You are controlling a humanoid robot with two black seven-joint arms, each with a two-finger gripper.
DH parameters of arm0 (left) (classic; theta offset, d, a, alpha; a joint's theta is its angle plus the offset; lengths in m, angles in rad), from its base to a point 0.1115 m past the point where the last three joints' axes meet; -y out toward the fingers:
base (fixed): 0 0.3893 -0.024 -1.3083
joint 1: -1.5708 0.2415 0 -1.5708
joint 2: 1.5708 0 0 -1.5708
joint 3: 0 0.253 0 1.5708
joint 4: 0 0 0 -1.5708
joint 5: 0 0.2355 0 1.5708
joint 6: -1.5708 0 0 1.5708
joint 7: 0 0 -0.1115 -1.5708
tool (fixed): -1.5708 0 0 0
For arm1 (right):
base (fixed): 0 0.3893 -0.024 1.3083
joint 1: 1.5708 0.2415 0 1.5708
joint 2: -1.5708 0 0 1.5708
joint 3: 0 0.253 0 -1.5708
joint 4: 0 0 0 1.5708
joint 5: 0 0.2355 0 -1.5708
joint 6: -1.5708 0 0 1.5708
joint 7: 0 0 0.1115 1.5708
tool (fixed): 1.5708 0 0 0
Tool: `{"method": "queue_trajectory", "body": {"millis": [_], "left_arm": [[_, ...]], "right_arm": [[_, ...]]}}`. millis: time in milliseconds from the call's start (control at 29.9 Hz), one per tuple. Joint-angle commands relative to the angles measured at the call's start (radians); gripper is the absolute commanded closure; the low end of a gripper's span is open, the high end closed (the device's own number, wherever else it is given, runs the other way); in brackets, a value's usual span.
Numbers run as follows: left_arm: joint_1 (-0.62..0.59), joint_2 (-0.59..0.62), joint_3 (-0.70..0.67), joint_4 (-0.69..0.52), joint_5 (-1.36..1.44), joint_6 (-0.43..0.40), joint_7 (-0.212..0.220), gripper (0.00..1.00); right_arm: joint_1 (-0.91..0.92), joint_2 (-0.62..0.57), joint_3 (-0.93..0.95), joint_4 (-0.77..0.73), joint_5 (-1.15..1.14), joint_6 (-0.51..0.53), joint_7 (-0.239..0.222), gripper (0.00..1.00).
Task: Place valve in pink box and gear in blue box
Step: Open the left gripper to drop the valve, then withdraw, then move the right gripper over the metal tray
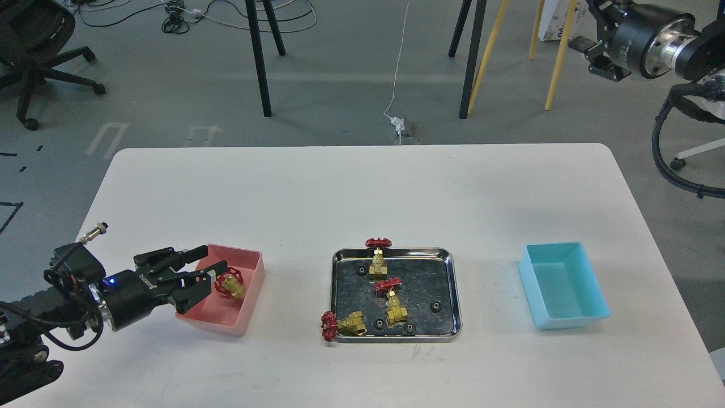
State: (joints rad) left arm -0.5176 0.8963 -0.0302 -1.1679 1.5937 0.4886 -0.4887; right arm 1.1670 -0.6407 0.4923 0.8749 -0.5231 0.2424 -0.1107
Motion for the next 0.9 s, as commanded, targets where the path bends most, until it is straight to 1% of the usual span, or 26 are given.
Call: {"method": "queue_trajectory", "body": {"millis": [0, 67, 100, 167, 201, 268, 334, 368, 401, 468, 569, 602, 635, 702, 769, 870], "left_arm": [[-0.010, 0.000, -0.014, 0.001, -0.118, -0.002, 0.000, 0.01], [-0.031, 0.001, -0.028, 0.001, -0.179, -0.024, 0.000, 0.00], [-0.051, 0.004, -0.037, 0.001, -0.216, -0.056, 0.000, 0.00], [-0.100, 0.012, -0.075, 0.002, -0.326, -0.157, 0.000, 0.00], [-0.128, 0.016, -0.109, 0.010, -0.416, -0.229, 0.000, 0.00], [-0.165, 0.021, -0.192, 0.062, -0.616, -0.380, 0.000, 0.00], [-0.199, 0.030, -0.275, 0.169, -0.824, -0.548, 0.000, 0.00], [-0.220, 0.030, -0.313, 0.244, -0.919, -0.632, 0.000, 0.00], [-0.245, 0.030, -0.345, 0.319, -0.993, -0.697, 0.000, 0.00], [-0.307, 0.020, -0.404, 0.492, -1.128, -0.816, 0.000, 0.00], [-0.395, -0.023, -0.435, 0.730, -1.254, -0.948, 0.000, 0.00], [-0.433, -0.049, -0.435, 0.799, -1.288, -0.977, 0.000, 0.00], [-0.470, -0.072, -0.432, 0.859, -1.314, -0.977, 0.000, 0.00], [-0.522, -0.099, -0.433, 0.942, -1.341, -0.977, 0.000, 0.00], [-0.553, -0.102, -0.435, 0.985, -1.357, -0.977, 0.000, 0.00], [-0.591, -0.096, -0.433, 1.014, -1.377, -0.977, 0.000, 0.00]], "right_arm": [[-0.001, 0.010, 0.000, -0.005, 0.000, 0.002, 0.002, 0.01], [-0.001, 0.012, -0.008, 0.001, 0.000, 0.012, 0.002, 0.01], [0.000, 0.012, -0.023, 0.006, 0.000, 0.026, 0.003, 0.01], [0.002, 0.012, -0.053, 0.013, -0.012, 0.066, 0.009, 0.01], [0.003, 0.012, -0.066, 0.021, -0.034, 0.095, 0.019, 0.01], [0.002, 0.010, -0.077, 0.056, -0.113, 0.161, 0.060, 0.02], [-0.004, 0.010, -0.083, 0.107, -0.228, 0.227, 0.094, 0.02], [-0.009, 0.009, -0.086, 0.145, -0.292, 0.246, 0.106, 0.02], [-0.010, 0.007, -0.090, 0.182, -0.348, 0.246, 0.115, 0.02], [-0.020, 0.001, -0.118, 0.260, -0.476, 0.246, 0.146, 0.02], [-0.023, 0.000, -0.205, 0.360, -0.664, 0.246, 0.213, 0.02], [-0.018, 0.000, -0.245, 0.393, -0.734, 0.246, 0.236, 0.02], [-0.012, 0.000, -0.288, 0.423, -0.802, 0.246, 0.259, 0.02], [-0.003, 0.009, -0.368, 0.459, -0.921, 0.246, 0.302, 0.02], [0.023, 0.015, -0.449, 0.476, -1.036, 0.246, 0.338, 0.02], [0.074, 0.071, -0.567, 0.477, -1.153, 0.246, 0.382, 0.02]]}}
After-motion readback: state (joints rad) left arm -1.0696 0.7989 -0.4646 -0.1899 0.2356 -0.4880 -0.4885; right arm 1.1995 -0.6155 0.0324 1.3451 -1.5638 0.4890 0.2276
